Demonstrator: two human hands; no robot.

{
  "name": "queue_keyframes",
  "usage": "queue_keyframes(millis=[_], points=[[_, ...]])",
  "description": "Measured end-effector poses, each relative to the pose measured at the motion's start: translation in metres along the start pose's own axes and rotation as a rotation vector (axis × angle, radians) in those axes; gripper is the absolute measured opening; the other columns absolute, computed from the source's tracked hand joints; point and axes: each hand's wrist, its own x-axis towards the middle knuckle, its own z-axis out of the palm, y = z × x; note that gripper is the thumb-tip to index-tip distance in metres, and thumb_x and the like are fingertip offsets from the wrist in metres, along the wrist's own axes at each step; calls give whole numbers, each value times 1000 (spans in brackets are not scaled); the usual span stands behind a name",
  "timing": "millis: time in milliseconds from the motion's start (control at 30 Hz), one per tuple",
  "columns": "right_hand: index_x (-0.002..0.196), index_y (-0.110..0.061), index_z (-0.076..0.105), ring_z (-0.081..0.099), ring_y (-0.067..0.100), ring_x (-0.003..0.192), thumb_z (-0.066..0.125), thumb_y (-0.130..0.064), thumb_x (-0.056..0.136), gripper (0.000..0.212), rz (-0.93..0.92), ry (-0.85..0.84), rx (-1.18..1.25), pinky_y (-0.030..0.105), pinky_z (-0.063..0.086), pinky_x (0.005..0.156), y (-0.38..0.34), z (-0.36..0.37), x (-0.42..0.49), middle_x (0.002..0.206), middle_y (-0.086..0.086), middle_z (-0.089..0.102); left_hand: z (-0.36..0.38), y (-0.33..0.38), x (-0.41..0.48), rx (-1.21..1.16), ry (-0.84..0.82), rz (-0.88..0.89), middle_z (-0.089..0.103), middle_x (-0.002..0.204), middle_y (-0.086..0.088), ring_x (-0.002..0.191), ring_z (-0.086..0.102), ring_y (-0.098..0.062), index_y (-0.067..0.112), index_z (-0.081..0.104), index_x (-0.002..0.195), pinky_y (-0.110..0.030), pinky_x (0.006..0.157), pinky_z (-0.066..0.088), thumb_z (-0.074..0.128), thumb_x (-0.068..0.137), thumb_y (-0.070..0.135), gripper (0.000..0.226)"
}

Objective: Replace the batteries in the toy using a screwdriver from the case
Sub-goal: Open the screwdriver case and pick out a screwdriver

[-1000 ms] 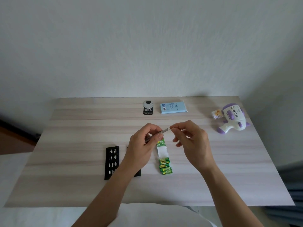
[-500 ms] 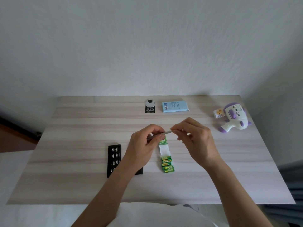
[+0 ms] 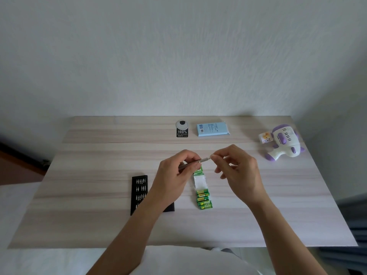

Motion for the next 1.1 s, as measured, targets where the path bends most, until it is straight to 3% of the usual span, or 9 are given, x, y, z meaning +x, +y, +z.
queue_keyframes(millis=[433,600,700,800,933,1100], points=[[81,-31,65,65,15,62,68,-5,91,28,15,-21,-15,28,53,47,-4,16,-7,87,-4,65,-5,-5,-2,83,-21,20,67,80,13,64,56,-5,16,67,94,-12,63,40,66,95,16,2],[81,-28,67,65,13,60,68,-6,92,24,95,-47,18,26,52,49,-3,25,-8,83,-4,67,-6,-17,-3,132,3,15,55,94,9,74,64,-11,22,64,94,-19,70,50,66,94,18,4],[90,-15,70,66,17,62,62,-11,97,11,208,-58,136,31,54,51,2,31,-10,77,-8,67,-5,-21,-6,98,-7,-26,56,95,5,74,70,-10,21,61,93,-30,72,56,64,96,16,7],[94,-10,67,66,17,67,54,-17,101,16,383,-54,217,31,55,56,7,39,-12,78,-3,67,-5,-26,-7,2,24,-117,66,95,5,81,71,-10,19,61,91,-34,75,58,62,97,17,6],[104,-5,59,66,20,76,46,-29,105,27,659,-159,296,34,53,67,11,54,-24,93,12,67,-5,-32,-6,-199,86,-271,70,87,14,83,67,-6,20,66,90,-24,77,51,66,94,20,5],[109,-6,63,68,26,73,50,-31,104,29,873,-96,596,34,53,64,16,67,-42,89,13,71,2,-40,-4,-456,154,-406,73,87,4,87,70,-13,13,68,91,-36,85,57,69,92,18,6]])
